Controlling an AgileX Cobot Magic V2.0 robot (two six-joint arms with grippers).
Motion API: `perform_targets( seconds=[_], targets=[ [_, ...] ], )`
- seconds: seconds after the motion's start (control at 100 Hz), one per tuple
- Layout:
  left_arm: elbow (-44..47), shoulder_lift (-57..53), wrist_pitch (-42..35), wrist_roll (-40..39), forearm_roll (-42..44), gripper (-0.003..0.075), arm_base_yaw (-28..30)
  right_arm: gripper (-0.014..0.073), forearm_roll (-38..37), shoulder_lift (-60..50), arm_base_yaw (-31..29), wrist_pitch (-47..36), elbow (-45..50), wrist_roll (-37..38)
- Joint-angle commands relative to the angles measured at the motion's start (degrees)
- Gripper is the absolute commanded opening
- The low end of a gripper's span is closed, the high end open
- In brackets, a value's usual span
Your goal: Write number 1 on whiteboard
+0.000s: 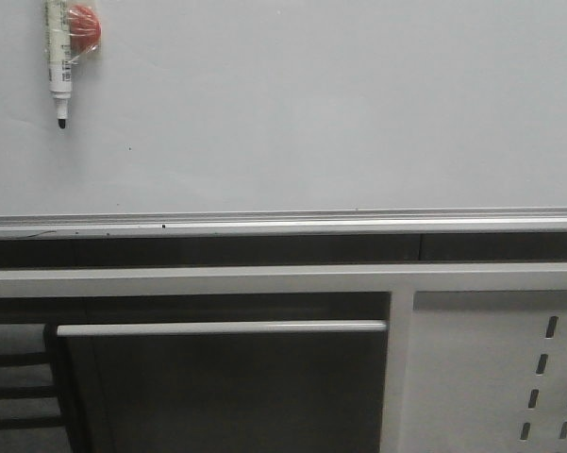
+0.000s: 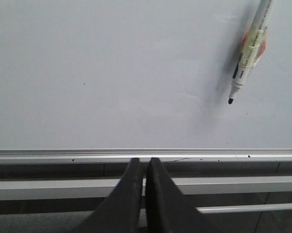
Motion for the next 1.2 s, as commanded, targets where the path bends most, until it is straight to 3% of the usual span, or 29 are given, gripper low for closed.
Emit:
perform_targets(
  seconds=[0.0,0.77,0.89,0.97,1.19],
  targets=[
    [2.41,-1.28,-4.15,-0.52,-0.58,-0.002,0.09,-0.0064,-0.68,-0.91,-0.27,-4.69,1.47,-0.19],
    [2.41,-1.28,-4.77,-0.52,-0.71,-0.002,0.09,-0.0064,0.04,-0.91,-0.27,-4.69,1.47,-0.19],
    [2.41,-1.28,-5.68,-0.52,-3.51,-0.002,0.09,-0.0064,5.11,-0.91,-0.27,-5.82,1.47,-0.19],
    [2.41,-1.28,-5.8,-0.52,-7.29,-0.002,0.09,-0.0064,12.29,-0.91,-0.27,-6.13,1.47,-0.19],
    [2.34,-1.28,-6.04,-0.52,-23.39,-0.002,0.09,-0.0064,30.53,-0.91,-0.27,-8.56,1.47,-0.19]
  ],
)
